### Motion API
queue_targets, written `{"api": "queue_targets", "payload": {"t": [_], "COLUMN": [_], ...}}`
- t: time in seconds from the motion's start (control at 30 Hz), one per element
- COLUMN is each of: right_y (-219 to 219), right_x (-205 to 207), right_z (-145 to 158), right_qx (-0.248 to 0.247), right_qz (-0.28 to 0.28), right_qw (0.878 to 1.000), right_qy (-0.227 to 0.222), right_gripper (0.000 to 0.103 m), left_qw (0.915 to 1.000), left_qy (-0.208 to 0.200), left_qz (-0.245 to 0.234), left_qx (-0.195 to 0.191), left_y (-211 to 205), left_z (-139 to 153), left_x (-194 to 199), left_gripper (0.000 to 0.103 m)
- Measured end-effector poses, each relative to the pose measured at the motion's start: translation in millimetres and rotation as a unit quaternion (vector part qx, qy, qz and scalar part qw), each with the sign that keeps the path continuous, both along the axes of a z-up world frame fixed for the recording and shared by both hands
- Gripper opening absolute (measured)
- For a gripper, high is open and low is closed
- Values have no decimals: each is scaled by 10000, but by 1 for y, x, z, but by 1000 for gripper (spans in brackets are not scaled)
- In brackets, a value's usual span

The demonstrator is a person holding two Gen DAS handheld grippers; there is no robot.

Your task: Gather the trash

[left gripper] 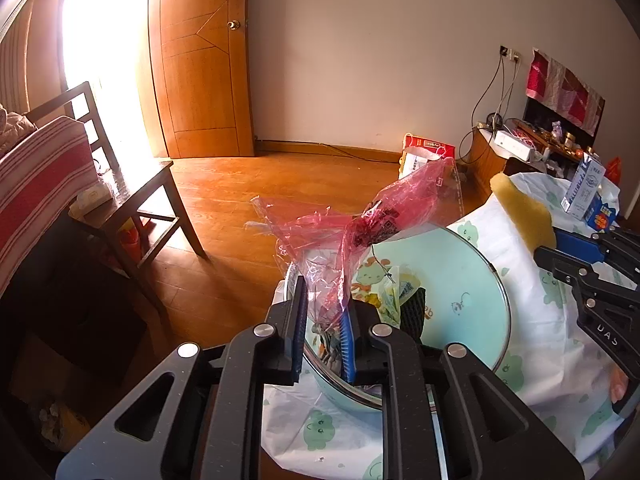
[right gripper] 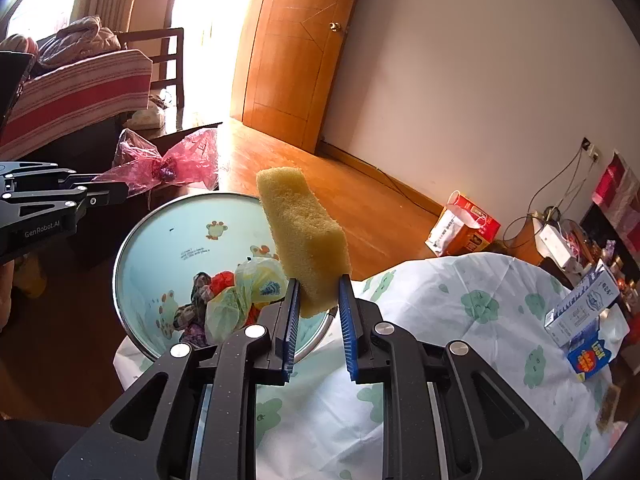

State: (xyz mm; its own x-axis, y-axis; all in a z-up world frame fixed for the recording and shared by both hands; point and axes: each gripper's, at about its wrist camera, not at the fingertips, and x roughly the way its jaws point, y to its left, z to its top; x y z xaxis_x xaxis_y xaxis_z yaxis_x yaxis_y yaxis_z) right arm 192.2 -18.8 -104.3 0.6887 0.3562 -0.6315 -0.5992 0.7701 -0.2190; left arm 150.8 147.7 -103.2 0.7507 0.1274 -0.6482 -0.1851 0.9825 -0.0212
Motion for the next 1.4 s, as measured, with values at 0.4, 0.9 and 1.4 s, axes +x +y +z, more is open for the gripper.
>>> {"api": "queue_targets", "payload": {"t": [0.4,0.9,1.4], "right_y": [-37,-106,-119], "right_x": [-23,-80,-100], "right_z": [14,57,73], "right_qx": [387,1183,1488], "right_qz": [-335,-908,-999], "right_qw": [9987,9868,9808], "right_qy": [-57,-626,-774], "right_gripper": [57,65,66], "left_qw": [9991,9944,9931], "left_qy": [-367,-1009,-1094], "left_qz": [175,109,90], "left_qx": [139,309,409], "left_y": [-11,-36,-41], "left_z": [23,67,73], "left_x": [-22,-62,-72], "left_gripper": [78,93,97]}}
